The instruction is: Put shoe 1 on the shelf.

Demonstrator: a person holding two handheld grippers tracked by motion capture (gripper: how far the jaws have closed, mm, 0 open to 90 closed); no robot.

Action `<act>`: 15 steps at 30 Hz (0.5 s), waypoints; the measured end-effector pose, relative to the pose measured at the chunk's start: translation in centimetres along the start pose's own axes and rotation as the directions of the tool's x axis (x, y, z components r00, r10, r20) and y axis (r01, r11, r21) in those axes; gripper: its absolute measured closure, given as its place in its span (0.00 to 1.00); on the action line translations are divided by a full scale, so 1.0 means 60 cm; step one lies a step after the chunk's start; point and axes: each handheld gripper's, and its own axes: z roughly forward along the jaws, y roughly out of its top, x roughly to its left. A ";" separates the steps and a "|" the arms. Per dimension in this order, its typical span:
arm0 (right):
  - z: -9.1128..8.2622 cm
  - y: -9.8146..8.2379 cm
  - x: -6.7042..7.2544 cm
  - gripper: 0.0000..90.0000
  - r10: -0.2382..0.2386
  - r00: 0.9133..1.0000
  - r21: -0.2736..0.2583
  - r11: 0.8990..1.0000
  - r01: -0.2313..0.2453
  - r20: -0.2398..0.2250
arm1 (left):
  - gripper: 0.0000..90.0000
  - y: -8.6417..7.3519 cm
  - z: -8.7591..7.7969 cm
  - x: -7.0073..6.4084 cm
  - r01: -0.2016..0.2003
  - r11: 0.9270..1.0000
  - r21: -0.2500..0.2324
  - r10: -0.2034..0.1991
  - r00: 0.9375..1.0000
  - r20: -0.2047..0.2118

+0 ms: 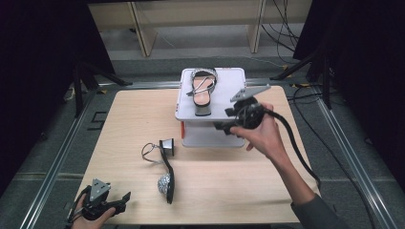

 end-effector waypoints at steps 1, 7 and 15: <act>0.004 -0.009 0.006 0.40 -0.013 1.000 -0.007 1.000 0.013 -0.004 | 0.19 0.000 0.000 0.000 0.003 1.000 0.000 -0.003 1.000 0.003; 0.033 -0.069 0.046 0.40 0.011 0.995 0.026 1.000 -0.009 -0.097 | 0.19 0.000 0.000 0.000 0.003 1.000 -0.001 -0.003 1.000 0.001; 0.086 -0.123 0.076 0.40 0.048 0.989 0.093 0.995 -0.035 -0.141 | 0.19 0.001 -0.001 0.001 -0.020 1.000 0.015 0.020 1.000 -0.005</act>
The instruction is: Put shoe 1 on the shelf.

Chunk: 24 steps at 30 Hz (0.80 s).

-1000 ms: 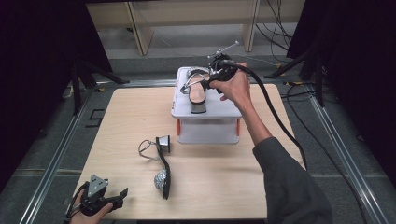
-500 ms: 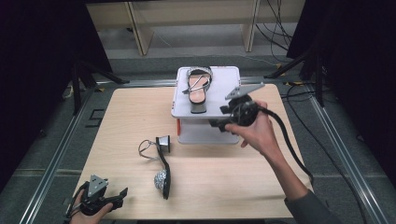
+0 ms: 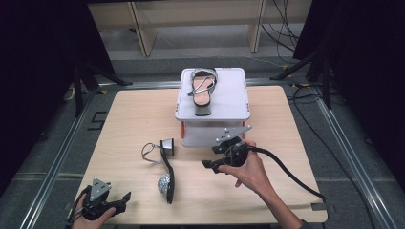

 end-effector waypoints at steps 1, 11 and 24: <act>0.008 -0.002 -0.001 0.40 -0.016 1.000 0.005 1.000 0.016 0.001 | 0.19 0.000 0.000 -0.001 0.006 1.000 -0.005 -0.006 1.000 0.004; 0.062 0.001 0.001 0.42 0.064 0.996 0.000 0.998 -0.064 -0.066 | 0.19 0.002 0.003 -0.001 0.015 1.000 -0.007 -0.014 1.000 0.005; 0.097 0.021 0.031 0.42 0.033 0.994 0.023 0.999 -0.031 -0.104 | 0.19 0.002 0.004 -0.001 0.019 1.000 -0.014 -0.019 1.000 0.011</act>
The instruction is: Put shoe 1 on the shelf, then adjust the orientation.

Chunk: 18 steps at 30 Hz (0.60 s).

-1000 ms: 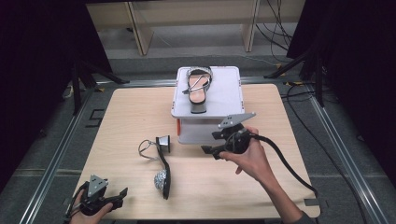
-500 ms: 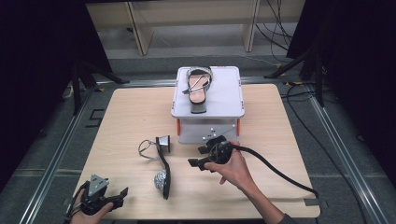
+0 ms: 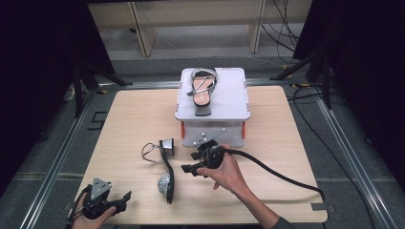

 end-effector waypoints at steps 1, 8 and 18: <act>0.003 0.002 0.001 0.42 -0.028 0.999 0.016 1.000 0.027 0.027 | 0.19 0.001 -0.001 0.000 -0.002 1.000 0.007 0.002 1.000 -0.006; 0.027 0.023 0.019 0.42 -0.037 0.999 0.000 0.999 0.037 -0.015 | 0.19 0.000 0.000 0.000 -0.012 1.000 0.010 0.012 1.000 -0.002; 0.052 0.022 0.009 0.47 0.014 0.999 0.002 1.000 -0.013 -0.049 | 0.19 0.001 0.000 -0.001 -0.021 1.000 0.003 0.021 1.000 0.003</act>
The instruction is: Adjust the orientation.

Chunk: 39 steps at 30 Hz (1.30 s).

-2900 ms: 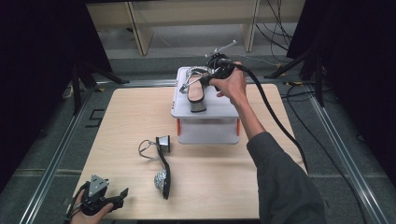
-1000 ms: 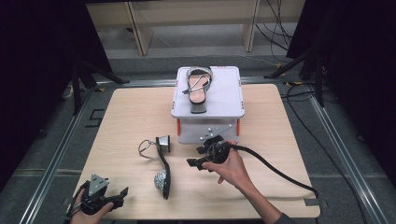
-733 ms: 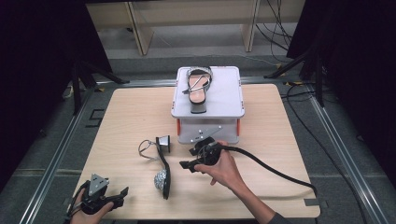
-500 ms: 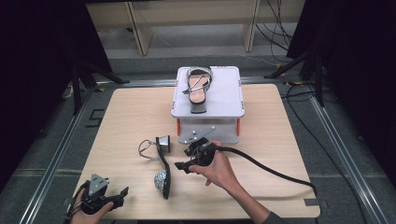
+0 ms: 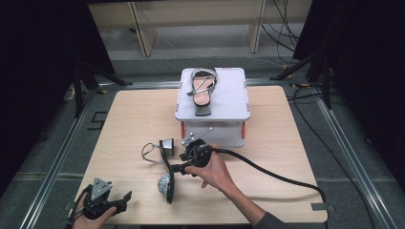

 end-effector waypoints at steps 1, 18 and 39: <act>0.001 0.002 0.000 0.47 -0.003 1.000 0.012 1.000 0.003 0.007 | 0.19 0.000 0.000 0.000 0.000 1.000 0.000 0.000 1.000 0.000; 0.022 0.011 0.012 0.72 -0.084 0.996 0.103 0.991 0.082 0.015 | 0.19 -0.001 0.000 -0.001 0.017 1.000 -0.010 -0.017 1.000 0.011; -0.059 -0.063 -0.050 0.70 -0.047 0.993 0.128 0.991 0.033 0.105 | 0.19 -0.001 0.001 -0.002 0.019 1.000 -0.010 -0.019 1.000 0.010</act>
